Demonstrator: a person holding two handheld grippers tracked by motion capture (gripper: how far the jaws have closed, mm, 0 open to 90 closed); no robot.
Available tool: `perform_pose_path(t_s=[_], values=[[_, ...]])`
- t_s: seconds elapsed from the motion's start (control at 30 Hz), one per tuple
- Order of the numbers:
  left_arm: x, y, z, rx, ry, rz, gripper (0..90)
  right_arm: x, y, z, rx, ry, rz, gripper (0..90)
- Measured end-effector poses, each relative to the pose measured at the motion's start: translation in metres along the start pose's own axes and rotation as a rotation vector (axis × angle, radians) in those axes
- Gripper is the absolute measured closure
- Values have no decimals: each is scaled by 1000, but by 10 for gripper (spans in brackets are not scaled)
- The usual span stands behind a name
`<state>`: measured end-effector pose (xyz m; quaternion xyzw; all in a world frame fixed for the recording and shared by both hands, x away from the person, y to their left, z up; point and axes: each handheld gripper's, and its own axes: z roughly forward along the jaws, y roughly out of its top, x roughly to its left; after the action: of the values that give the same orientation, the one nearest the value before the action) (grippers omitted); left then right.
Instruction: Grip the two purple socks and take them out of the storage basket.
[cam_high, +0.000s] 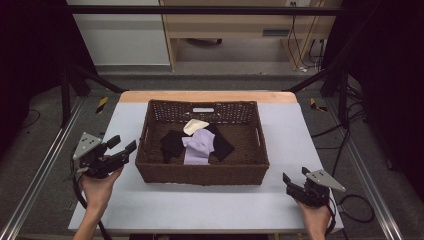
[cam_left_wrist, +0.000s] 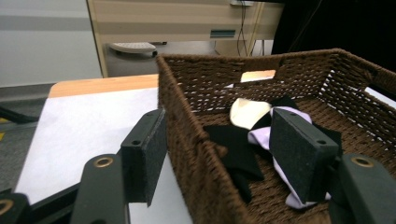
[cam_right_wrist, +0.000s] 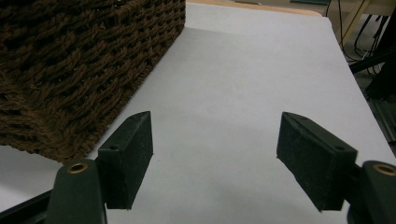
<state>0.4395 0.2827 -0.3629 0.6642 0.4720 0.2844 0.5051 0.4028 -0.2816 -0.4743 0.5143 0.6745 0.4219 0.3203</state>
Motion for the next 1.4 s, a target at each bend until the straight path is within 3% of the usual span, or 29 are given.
perform_pose_path(t_s=[0.37, 0.8, 0.9, 1.0, 1.4], values=[[-28, 22, 28, 9, -27, 63, 374, -2, -1, 1, -2, -5, 2, 290], [-50, 44, 64, 22, -34, 101, 374, -3, 0, 1, -14, -9, 1, 315], [-54, 46, 69, 20, -38, 111, 374, -4, -1, 2, -15, -10, -1, 317], [-59, 49, 82, 23, -28, 146, 365, -4, 0, 3, -12, -6, 3, 318], [-69, 45, 119, 77, -39, 170, 364, -5, 0, 5, -6, -5, -4, 319]])
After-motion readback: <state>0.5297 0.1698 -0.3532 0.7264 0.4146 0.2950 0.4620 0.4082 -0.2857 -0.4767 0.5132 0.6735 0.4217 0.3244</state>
